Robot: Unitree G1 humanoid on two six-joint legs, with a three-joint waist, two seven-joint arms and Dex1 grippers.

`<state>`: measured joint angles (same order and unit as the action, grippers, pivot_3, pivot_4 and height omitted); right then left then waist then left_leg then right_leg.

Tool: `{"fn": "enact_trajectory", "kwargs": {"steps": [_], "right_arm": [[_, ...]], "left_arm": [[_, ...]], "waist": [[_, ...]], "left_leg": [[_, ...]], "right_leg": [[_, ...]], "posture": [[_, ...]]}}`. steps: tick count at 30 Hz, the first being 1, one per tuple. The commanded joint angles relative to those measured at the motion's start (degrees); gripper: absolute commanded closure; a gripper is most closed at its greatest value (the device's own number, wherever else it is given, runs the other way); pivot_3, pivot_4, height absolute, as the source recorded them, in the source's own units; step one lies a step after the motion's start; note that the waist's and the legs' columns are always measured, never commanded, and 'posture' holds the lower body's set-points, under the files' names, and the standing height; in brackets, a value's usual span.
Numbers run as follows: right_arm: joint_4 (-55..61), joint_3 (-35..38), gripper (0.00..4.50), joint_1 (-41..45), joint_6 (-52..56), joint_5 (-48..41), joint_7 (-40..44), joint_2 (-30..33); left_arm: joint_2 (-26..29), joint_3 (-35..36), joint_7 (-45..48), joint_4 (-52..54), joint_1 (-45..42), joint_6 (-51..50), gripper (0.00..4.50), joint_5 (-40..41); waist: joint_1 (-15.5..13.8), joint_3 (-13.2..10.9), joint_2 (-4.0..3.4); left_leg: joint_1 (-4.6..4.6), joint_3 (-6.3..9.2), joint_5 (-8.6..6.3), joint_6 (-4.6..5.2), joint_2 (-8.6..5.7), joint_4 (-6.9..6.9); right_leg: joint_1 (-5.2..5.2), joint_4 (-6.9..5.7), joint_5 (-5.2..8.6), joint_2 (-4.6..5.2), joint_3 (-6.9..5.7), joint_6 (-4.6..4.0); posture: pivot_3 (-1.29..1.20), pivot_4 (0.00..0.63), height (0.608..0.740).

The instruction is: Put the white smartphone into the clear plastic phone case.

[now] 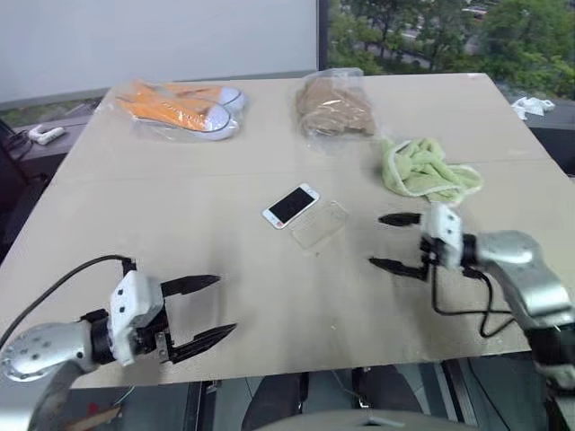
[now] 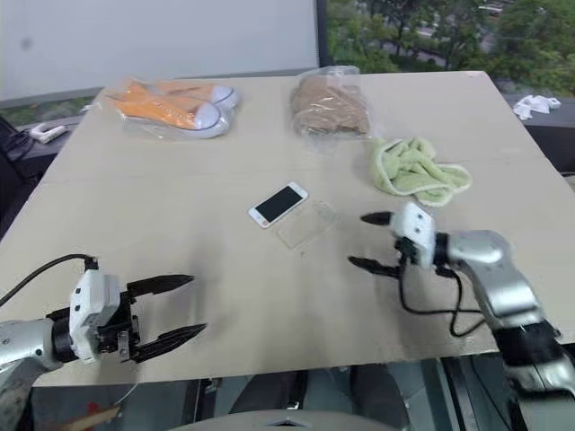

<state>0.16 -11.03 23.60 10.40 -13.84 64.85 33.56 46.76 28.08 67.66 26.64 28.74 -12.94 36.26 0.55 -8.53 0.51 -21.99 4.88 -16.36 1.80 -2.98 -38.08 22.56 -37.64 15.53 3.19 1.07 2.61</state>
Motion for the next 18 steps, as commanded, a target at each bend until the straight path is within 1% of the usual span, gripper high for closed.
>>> {"fn": "enact_trajectory", "kwargs": {"steps": [1, 3, 8, 11, 14, 15, 16, 17, 18], "right_arm": [[-11.2, -4.6, 0.0, 8.8, -5.8, 4.5, 3.6, -2.9], [-19.3, -6.7, 0.0, 14.7, -8.3, 6.2, 4.9, -6.3], [-34.4, -9.4, 0.0, 23.5, -13.4, 10.9, 5.8, -11.2], [-41.0, -10.9, 0.0, 26.6, -17.0, 13.4, 7.9, -12.4], [-44.2, -12.8, 0.0, 28.0, -19.2, 16.2, 10.1, -12.5], [-44.8, -13.2, 0.51, 28.3, -19.1, 16.8, 10.7, -12.6], [-45.2, -13.4, 0.69, 28.5, -18.5, 17.1, 11.4, -12.7], [-45.5, -13.6, 1.2, 28.7, -17.8, 17.3, 12.0, -12.8], [-45.5, -13.7, 1.61, 28.9, -17.1, 17.5, 12.7, -12.8]], "left_arm": [[0.4, 6.2, 0.0, 1.3, 1.3, -0.6, 0.06, 1.5], [-0.3, 9.2, -0.9, 1.3, 2.2, -1.1, 0.06, 1.7], [-2.1, 13.4, -3.8, 1.8, 3.4, -3.1, 0.06, 3.2], [-3.6, 14.7, -4.6, 1.5, 4.7, -3.2, 0.06, 3.0], [-4.7, 14.9, -4.4, 1.4, 5.8, -2.3, 0.06, 2.0], [-4.8, 14.8, -4.4, 1.3, 5.9, -2.1, 0.0, 1.8], [-4.9, 14.7, -4.4, 1.3, 6.0, -1.9, 0.0, 1.7], [-4.9, 14.6, -4.4, 1.3, 5.9, -1.9, 0.0, 1.6], [-4.9, 14.5, -4.4, 1.3, 5.9, -1.8, 0.0, 1.5]], "waist": [[0.0, -0.1, 0.03], [0.2, -0.1, 0.06], [0.5, -0.2, 0.04], [0.3, -0.2, 0.03], [0.4, -0.2, 0.02], [0.4, -0.2, 0.02], [0.3, -0.2, 0.04], [0.3, -0.2, 0.04], [0.3, -0.2, 0.04]], "left_leg": [[-0.09, -0.01, -0.01, -0.03, 0.0, 0.0], [-0.19, 0.03, -0.01, -0.05, -0.02, 0.0], [-0.08, -0.01, -0.01, -0.07, 0.0, 0.02], [-0.08, -0.01, -0.01, -0.08, -0.01, 0.02], [-0.08, -0.01, -0.02, -0.08, -0.01, 0.02], [-0.07, -0.02, -0.02, -0.08, -0.01, 0.02], [-0.05, -0.02, -0.02, -0.08, -0.01, 0.02], [-0.03, 0.0, -0.02, -0.09, -0.01, 0.02], [-0.01, -0.01, -0.02, -0.09, -0.01, 0.02]], "right_leg": [[0.06, 0.0, 0.0, -0.02, -0.01, 0.0], [0.16, 0.06, -0.01, 0.0, -0.07, 0.01], [0.14, -0.02, -0.01, -0.03, -0.02, -0.01], [0.15, -0.04, -0.01, -0.03, -0.04, -0.01], [0.14, -0.04, -0.01, -0.03, -0.02, -0.01], [0.15, -0.04, -0.01, -0.03, -0.02, -0.01], [0.14, -0.06, -0.01, -0.03, -0.01, -0.01], [0.12, -0.08, -0.01, -0.03, -0.03, -0.01], [0.11, -0.1, -0.01, -0.03, -0.02, -0.01]], "posture": [[0.0, 0.15, 0.74], [0.0, 0.15, 0.74], [0.0, 0.15, 0.74], [0.0, 0.15, 0.74], [0.0, 0.15, 0.74], [0.0, 0.15, 0.74], [0.0, 0.15, 0.74], [0.0, 0.15, 0.74], [0.0, 0.15, 0.74]]}}
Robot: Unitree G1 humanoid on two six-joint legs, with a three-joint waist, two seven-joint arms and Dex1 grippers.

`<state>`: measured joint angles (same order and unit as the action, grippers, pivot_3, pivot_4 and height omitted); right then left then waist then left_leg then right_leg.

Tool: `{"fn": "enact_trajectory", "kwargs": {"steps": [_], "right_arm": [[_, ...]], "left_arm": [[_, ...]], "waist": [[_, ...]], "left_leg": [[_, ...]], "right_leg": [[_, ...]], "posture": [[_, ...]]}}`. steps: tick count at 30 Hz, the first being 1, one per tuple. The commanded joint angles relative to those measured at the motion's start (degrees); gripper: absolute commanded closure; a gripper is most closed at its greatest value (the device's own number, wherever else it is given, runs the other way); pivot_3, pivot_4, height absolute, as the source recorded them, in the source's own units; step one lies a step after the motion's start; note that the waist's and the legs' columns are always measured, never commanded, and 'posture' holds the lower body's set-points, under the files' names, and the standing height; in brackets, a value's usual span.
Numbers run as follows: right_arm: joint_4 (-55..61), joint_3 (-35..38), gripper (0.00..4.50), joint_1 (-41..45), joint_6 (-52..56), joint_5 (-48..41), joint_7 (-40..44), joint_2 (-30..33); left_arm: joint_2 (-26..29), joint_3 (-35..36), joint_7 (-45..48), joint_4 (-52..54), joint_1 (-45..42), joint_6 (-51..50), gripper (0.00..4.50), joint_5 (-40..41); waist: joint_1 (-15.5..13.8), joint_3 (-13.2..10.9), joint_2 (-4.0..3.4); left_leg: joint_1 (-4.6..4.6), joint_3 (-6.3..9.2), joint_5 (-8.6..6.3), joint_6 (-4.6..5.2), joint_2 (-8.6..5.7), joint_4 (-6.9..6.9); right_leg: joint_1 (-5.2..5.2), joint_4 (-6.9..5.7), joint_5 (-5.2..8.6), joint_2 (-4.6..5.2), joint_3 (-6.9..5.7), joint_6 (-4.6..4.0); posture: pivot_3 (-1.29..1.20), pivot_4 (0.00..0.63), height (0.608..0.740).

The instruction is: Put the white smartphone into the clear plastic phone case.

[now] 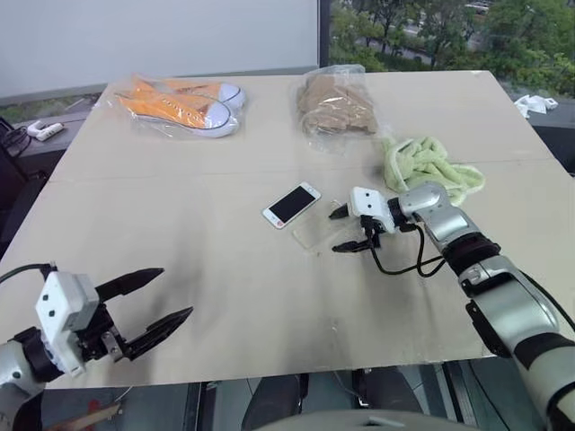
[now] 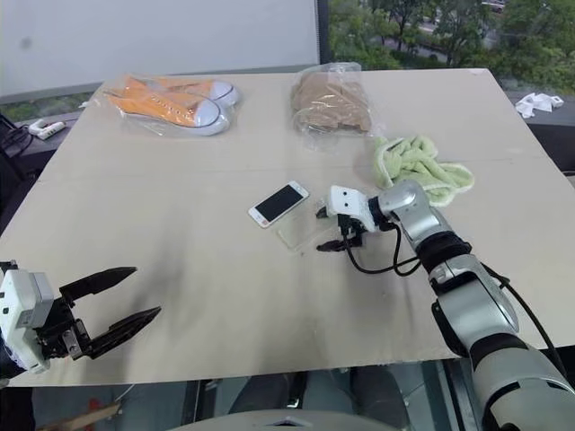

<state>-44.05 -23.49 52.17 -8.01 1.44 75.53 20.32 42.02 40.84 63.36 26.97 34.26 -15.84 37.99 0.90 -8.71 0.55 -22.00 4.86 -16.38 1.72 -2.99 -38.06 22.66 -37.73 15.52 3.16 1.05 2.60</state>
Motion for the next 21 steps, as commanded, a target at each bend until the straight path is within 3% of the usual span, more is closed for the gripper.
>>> {"fn": "enact_trajectory", "kwargs": {"steps": [1, 6, 11, 21], "right_arm": [[-1.4, -1.2, 2.26, 0.5, 2.0, 2.3, 2.6, 0.5], [1.2, -1.2, 4.37, 0.3, 3.8, 3.0, 4.3, 1.7], [10.8, 0.4, 4.46, -3.3, 8.7, 0.9, 6.5, 5.0], [48.8, 6.8, 4.46, -22.7, 31.4, -6.7, 3.7, 18.8]], "left_arm": [[-0.2, 1.6, -0.1, 1.0, 0.3, 1.1, 0.0, -0.2], [0.3, 0.7, 0.5, 0.5, -0.6, 1.3, 0.0, -0.8], [1.2, -0.9, 2.0, 0.3, -1.3, 0.8, 0.0, -0.7], [5.4, -8.8, 7.0, 0.7, -5.7, -0.9, 0.0, -0.4]], "waist": [[0.0, 0.0, 0.01], [-0.1, 0.0, -0.01], [-0.2, 0.0, -0.02], [-0.3, -0.1, -0.17]], "left_leg": [[0.04, 0.0, 0.0, 0.0, 0.0, 0.0], [0.1, 0.0, -0.01, -0.02, 0.0, 0.0], [0.05, 0.01, -0.02, -0.03, -0.01, 0.0], [-0.11, 0.09, -0.08, 0.02, 0.02, 0.04]], "right_leg": [[-0.05, -0.02, 0.0, 0.0, 0.01, 0.0], [-0.07, -0.09, 0.0, 0.0, 0.01, -0.02], [-0.06, -0.04, 0.0, 0.01, 0.0, -0.02], [0.02, 0.05, 0.0, 0.03, -0.05, -0.02]], "posture": [[0.0, 0.15, 0.74], [0.0, 0.15, 0.74], [0.0, 0.15, 0.74], [0.0, 0.15, 0.74]]}}
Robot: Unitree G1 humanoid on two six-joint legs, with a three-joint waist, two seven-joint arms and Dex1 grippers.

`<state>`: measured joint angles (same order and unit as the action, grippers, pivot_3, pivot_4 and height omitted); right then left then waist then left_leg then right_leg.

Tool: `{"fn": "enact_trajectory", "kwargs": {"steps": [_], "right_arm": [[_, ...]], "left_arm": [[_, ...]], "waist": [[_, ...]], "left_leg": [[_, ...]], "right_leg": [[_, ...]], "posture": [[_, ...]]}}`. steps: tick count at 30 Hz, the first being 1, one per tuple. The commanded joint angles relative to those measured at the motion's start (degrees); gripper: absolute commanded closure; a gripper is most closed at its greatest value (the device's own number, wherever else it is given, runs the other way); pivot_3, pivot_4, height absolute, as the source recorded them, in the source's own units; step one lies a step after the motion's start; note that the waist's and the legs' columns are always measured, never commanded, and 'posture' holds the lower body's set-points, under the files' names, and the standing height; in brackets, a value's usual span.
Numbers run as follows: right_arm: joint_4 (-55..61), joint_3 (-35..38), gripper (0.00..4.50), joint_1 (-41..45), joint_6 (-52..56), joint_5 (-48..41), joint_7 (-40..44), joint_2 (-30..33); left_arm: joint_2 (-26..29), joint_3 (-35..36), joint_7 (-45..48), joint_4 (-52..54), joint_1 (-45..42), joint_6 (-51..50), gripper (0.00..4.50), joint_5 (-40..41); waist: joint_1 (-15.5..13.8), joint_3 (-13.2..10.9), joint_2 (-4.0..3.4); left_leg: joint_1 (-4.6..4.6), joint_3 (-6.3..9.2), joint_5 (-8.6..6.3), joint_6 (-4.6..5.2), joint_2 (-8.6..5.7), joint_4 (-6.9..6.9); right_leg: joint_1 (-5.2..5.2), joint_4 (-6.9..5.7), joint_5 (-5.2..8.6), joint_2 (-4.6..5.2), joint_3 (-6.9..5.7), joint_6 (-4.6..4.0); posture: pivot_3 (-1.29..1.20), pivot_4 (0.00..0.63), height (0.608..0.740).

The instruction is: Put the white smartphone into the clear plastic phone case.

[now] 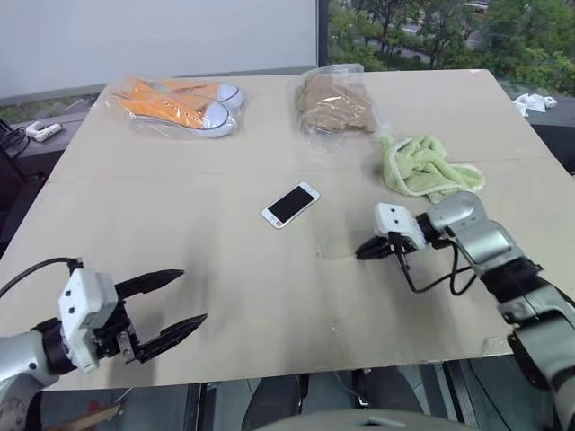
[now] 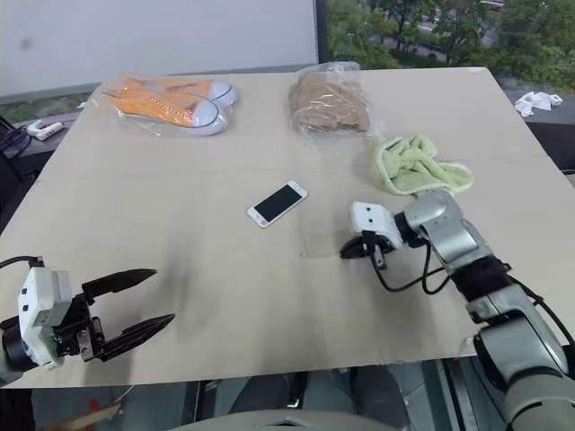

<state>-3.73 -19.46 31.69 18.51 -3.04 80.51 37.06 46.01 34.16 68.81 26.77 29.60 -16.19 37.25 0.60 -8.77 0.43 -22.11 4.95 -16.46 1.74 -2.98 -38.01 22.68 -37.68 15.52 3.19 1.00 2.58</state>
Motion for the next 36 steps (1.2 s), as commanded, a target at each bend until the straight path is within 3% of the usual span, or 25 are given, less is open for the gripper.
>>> {"fn": "enact_trajectory", "kwargs": {"steps": [1, 6, 10, 14, 17, 18, 19, 20, 22, 23, 30, 31, 32, 33, 36], "right_arm": [[11.1, 3.1, 4.46, -3.6, 6.9, -2.7, -2.1, 3.0], [22.2, 5.2, 4.46, -9.1, 15.5, -5.5, -7.7, 4.9], [22.0, 5.4, 4.46, -10.3, 11.6, -4.3, -13.0, 3.2], [21.7, 4.9, 3.35, -11.4, 8.6, -5.0, -12.2, 4.6], [22.2, 5.3, 1.79, -11.9, 6.8, -6.3, -10.6, 5.6], [22.5, 5.7, 1.71, -12.0, 6.5, -6.9, -10.5, 5.7], [22.7, 6.0, 1.17, -12.0, 6.3, -7.4, -10.2, 6.1], [22.8, 6.2, 1.03, -12.0, 6.1, -7.8, -10.0, 6.4], [23.0, 6.5, 0.17, -11.9, 5.5, -8.0, -10.3, 7.1], [23.0, 6.4, 0.02, -11.8, 5.8, -7.6, -11.1, 7.2], [21.1, 4.3, 0.02, -12.4, 10.0, -6.2, -17.1, 4.3], [20.9, 4.2, 0.5, -12.7, 10.8, -6.3, -17.7, 3.7], [20.8, 3.5, 0.56, -13.0, 10.9, -5.7, -17.8, 3.8], [20.9, 2.8, 0.92, -13.3, 10.9, -5.2, -17.7, 4.0], [20.5, 1.1, 2.38, -13.5, 12.2, -4.0, -18.9, 3.6]], "left_arm": [[1.9, -3.1, 2.0, 0.9, -1.6, -0.9, 0.0, 0.5], [4.3, -10.1, 4.4, -0.1, -7.0, -0.9, 0.0, -0.6], [5.0, -13.1, 5.5, -3.4, -11.5, -0.1, 0.0, -1.8], [5.3, -13.6, 6.7, -5.0, -12.8, 0.4, 0.0, -2.2], [5.3, -13.3, 7.1, -5.9, -13.0, 1.2, 0.0, -2.6], [5.1, -13.3, 7.1, -6.0, -13.0, 1.3, 0.0, -2.6], [5.0, -13.3, 7.0, -6.1, -13.1, 1.5, 0.0, -2.7], [4.8, -13.5, 6.9, -6.2, -13.2, 1.7, 0.0, -2.7], [4.5, -13.8, 6.6, -6.4, -13.3, 2.0, 0.0, -2.9], [4.3, -13.9, 6.5, -6.6, -13.4, 2.1, 0.0, -3.0], [3.8, -14.2, 6.3, -7.6, -13.8, 3.2, 0.0, -3.9], [3.8, -14.1, 6.4, -7.7, -13.7, 3.4, 0.0, -4.0], [3.8, -13.9, 6.5, -7.9, -13.5, 3.5, 0.0, -4.0], [3.9, -13.8, 6.7, -8.0, -13.4, 3.7, 0.0, -4.1], [4.1, -13.7, 7.0, -8.5, -13.5, 4.0, 0.0, -4.1]], "waist": [[0.0, 0.0, -0.07], [0.2, 0.0, -0.08], [0.2, -0.1, -0.08], [0.1, -0.1, -0.08], [0.0, -0.1, -0.07], [0.0, -0.1, -0.07], [0.0, -0.1, -0.07], [0.0, -0.1, -0.07], [0.0, -0.1, -0.07], [0.0, -0.1, -0.07], [0.1, -0.1, -0.06], [0.0, -0.1, -0.07], [0.0, -0.1, -0.07], [0.0, -0.1, -0.07], [0.0, -0.1, -0.07]], "left_leg": [[0.0, -0.01, -0.03, 0.06, 0.0, 0.01], [0.05, -0.05, -0.06, 0.1, 0.01, 0.02], [0.04, -0.04, -0.03, 0.05, 0.01, 0.03], [0.03, -0.06, 0.02, -0.04, 0.0, 0.03], [0.0, -0.04, 0.02, -0.05, 0.01, 0.03], [0.0, -0.04, 0.02, -0.05, 0.01, 0.03], [0.01, -0.04, 0.02, -0.03, 0.01, 0.03], [0.01, -0.04, 0.02, -0.03, 0.01, 0.03], [0.02, -0.04, 0.0, 0.0, 0.01, 0.03], [0.02, -0.04, 0.0, -0.01, 0.01, 0.02], [0.02, -0.05, 0.02, -0.04, 0.01, 0.03], [0.01, -0.04, 0.03, -0.05, 0.01, 0.03], [0.01, -0.04, 0.03, -0.05, 0.01, 0.02], [0.01, -0.04, 0.02, -0.04, 0.01, 0.02], [0.01, -0.04, 0.03, -0.04, 0.01, 0.02]], "right_leg": [[0.0, 0.0, 0.0, 0.0, 0.01, 0.0], [0.0, -0.05, 0.0, -0.01, 0.08, 0.0], [0.0, -0.03, 0.0, -0.01, 0.06, 0.01], [0.01, 0.0, -0.01, -0.01, 0.07, 0.01], [0.02, 0.05, -0.01, -0.01, 0.06, 0.01], [0.01, 0.05, -0.01, -0.01, 0.06, 0.01], [0.01, 0.03, -0.01, -0.01, 0.06, 0.01], [0.01, 0.03, -0.01, -0.01, 0.06, 0.01], [0.0, 0.02, -0.01, -0.01, 0.06, 0.01], [0.0, 0.01, -0.01, -0.01, 0.05, 0.01], [0.01, 0.02, -0.01, -0.01, 0.06, 0.01], [0.01, 0.01, -0.01, -0.01, 0.06, 0.01], [0.01, 0.01, -0.01, -0.01, 0.06, 0.01], [0.01, 0.01, -0.01, -0.01, 0.06, 0.01], [0.01, 0.02, -0.01, -0.01, 0.05, 0.01]], "posture": [[0.0, 0.15, 0.74], [0.0, 0.15, 0.74], [0.0, 0.15, 0.74], [0.0, 0.15, 0.74], [0.0, 0.15, 0.74], [0.0, 0.15, 0.74], [0.0, 0.15, 0.74], [0.0, 0.15, 0.74], [0.0, 0.15, 0.74], [0.0, 0.15, 0.74], [0.0, 0.15, 0.74], [0.0, 0.15, 0.74], [0.0, 0.15, 0.74], [0.0, 0.15, 0.74], [0.0, 0.15, 0.74]]}}
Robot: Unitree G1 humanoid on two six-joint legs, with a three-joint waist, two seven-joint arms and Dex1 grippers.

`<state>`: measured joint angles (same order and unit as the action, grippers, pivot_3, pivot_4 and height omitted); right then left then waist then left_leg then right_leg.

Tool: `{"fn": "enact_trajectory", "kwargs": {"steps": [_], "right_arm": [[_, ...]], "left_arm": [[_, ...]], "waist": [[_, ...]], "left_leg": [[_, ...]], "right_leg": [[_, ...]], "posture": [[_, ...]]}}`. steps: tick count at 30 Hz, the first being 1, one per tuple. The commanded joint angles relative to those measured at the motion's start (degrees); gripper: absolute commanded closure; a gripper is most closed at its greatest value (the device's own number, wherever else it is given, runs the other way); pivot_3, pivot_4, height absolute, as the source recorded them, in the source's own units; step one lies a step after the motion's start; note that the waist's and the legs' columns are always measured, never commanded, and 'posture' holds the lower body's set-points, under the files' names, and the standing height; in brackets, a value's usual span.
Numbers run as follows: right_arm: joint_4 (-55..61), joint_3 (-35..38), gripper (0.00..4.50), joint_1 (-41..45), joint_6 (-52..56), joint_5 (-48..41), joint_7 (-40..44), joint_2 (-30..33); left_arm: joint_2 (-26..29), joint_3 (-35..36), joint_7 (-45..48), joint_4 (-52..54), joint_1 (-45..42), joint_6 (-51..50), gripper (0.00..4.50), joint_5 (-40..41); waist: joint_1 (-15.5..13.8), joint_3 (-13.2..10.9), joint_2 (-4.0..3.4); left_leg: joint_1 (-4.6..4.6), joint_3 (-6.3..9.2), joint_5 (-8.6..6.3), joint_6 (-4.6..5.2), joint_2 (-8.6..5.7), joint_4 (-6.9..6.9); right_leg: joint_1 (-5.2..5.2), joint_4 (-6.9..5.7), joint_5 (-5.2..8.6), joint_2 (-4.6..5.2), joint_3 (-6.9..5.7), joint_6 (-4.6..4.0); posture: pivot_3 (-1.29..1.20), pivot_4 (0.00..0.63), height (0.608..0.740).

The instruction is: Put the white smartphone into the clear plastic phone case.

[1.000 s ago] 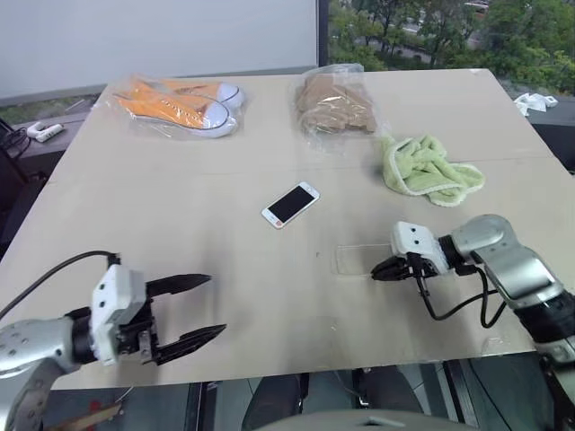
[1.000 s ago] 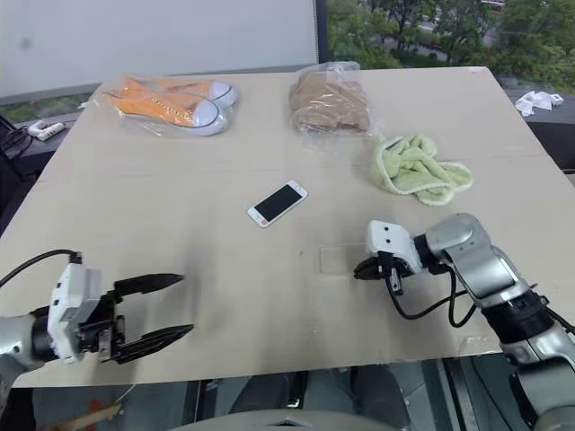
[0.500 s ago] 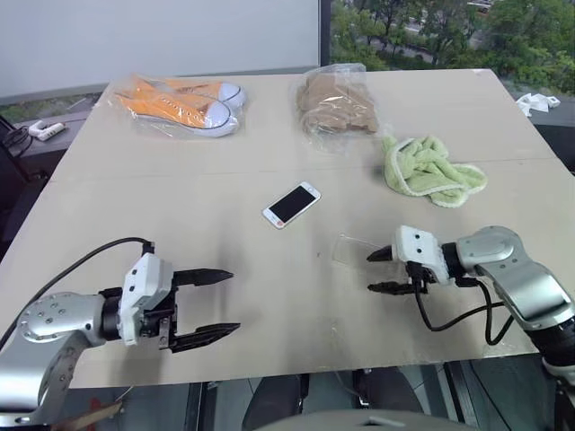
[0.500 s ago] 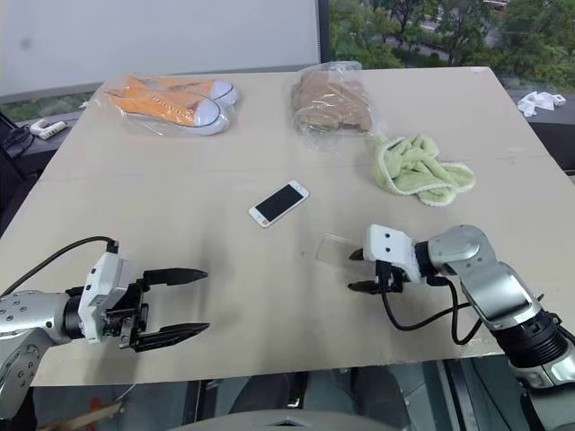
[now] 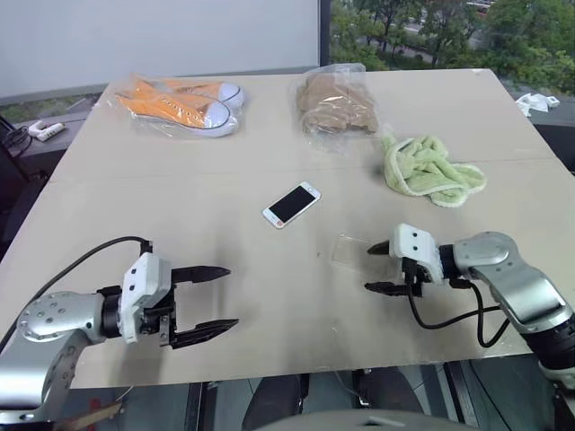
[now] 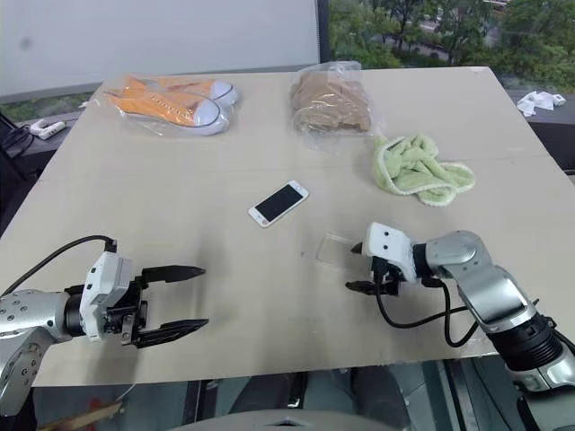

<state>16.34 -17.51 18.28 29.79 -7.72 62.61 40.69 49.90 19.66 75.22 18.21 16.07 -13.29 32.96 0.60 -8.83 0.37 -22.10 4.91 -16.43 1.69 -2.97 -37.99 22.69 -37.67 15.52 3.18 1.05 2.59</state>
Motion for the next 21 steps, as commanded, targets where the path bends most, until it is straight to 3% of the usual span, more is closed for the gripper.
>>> {"fn": "enact_trajectory", "kwargs": {"steps": [1, 4, 5, 21], "right_arm": [[0.5, -1.6, 2.86, -0.3, 0.8, 1.0, -0.8, 0.2], [1.1, -2.3, 4.31, -0.9, 0.2, 1.6, -0.9, 0.5], [1.5, -2.2, 4.47, -0.9, -0.3, 1.5, -1.1, 0.3], [2.8, -3.3, 4.47, -0.2, -15.4, 0.3, 7.2, 2.9]], "left_arm": [[0.3, 0.8, 0.6, -0.1, -0.1, 1.1, 0.0, 0.2], [0.5, 0.9, 0.8, -0.3, -0.3, 1.2, 0.0, 0.2], [0.5, 0.9, 0.9, -0.5, -0.3, 1.3, 0.0, 0.1], [0.9, 1.0, 2.0, -2.0, -0.6, 2.3, 0.0, -0.2]], "waist": [[0.0, 0.0, 0.01], [0.0, 0.0, 0.03], [0.0, 0.0, 0.05], [0.1, 0.0, 0.05]], "left_leg": [[0.02, -0.01, 0.0, 0.0, 0.0, 0.0], [0.06, 0.0, -0.01, 0.01, 0.0, 0.0], [0.07, 0.0, -0.02, 0.03, 0.0, 0.0], [0.06, 0.0, -0.01, 0.02, 0.0, -0.01]], "right_leg": [[-0.01, -0.01, 0.0, 0.0, 0.01, 0.0], [-0.01, -0.01, 0.0, 0.0, 0.0, 0.0], [-0.01, -0.01, 0.0, 0.0, 0.0, 0.0], [-0.01, -0.02, 0.0, -0.01, -0.01, 0.01]], "posture": [[0.0, 0.15, 0.74], [0.0, 0.15, 0.74], [0.0, 0.15, 0.74], [0.0, 0.15, 0.74]]}}
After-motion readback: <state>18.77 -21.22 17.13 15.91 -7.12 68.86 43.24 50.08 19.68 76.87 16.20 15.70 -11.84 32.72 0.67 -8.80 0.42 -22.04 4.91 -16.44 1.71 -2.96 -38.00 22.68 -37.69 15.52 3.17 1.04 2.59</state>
